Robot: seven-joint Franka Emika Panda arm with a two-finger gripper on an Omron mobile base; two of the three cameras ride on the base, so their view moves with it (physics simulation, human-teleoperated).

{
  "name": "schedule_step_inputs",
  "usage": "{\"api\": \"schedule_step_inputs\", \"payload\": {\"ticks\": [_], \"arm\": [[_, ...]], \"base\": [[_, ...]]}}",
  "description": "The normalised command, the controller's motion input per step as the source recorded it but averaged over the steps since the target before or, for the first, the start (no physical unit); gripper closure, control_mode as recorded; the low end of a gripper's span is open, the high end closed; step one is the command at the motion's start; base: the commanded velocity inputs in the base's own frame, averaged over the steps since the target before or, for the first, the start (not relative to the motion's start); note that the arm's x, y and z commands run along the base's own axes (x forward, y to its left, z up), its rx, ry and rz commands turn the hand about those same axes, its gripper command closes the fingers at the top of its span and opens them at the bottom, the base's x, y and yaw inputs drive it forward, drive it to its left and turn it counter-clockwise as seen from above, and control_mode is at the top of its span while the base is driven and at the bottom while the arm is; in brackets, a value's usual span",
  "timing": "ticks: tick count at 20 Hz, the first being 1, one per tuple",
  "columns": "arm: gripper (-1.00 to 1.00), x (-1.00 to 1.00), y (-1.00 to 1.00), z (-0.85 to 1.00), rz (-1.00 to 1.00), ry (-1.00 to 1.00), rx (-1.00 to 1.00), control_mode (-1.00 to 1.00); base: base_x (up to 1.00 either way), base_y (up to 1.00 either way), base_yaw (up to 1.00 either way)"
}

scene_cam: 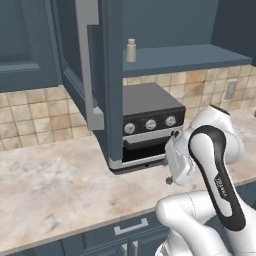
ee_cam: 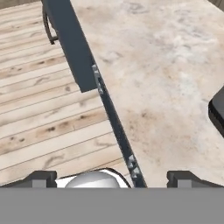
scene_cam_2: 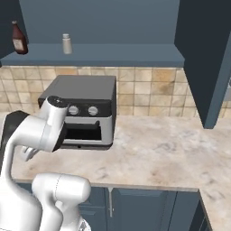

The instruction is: Collect the paprika, ketchup, and shaker from the cabinet and place them next to the stove.

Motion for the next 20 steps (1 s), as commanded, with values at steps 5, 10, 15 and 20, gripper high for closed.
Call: {"api": "schedule_step_inputs", "payload": {"ticks": [5, 10, 15, 20], "arm": [[-1.0, 0.46, -0.09, 0.4, 0.0, -0.04, 0.0, -1.0], [-1.0, 0.12, -0.05, 0.56, -0.07, -0.08, 0.0, -1.0], [-1.0, 0.04, -0.19, 0.55, -0.2, -0.08, 0.0, -1.0], [-1.0, 0.0, -0.26, 0.19, -0.38, -0.08, 0.12, -1.0]], "base": [[0.0, 0.0, 0.0], [0.0, 0.0, 0.0], [0.0, 0.0, 0.0], [0.0, 0.0, 0.0]]}}
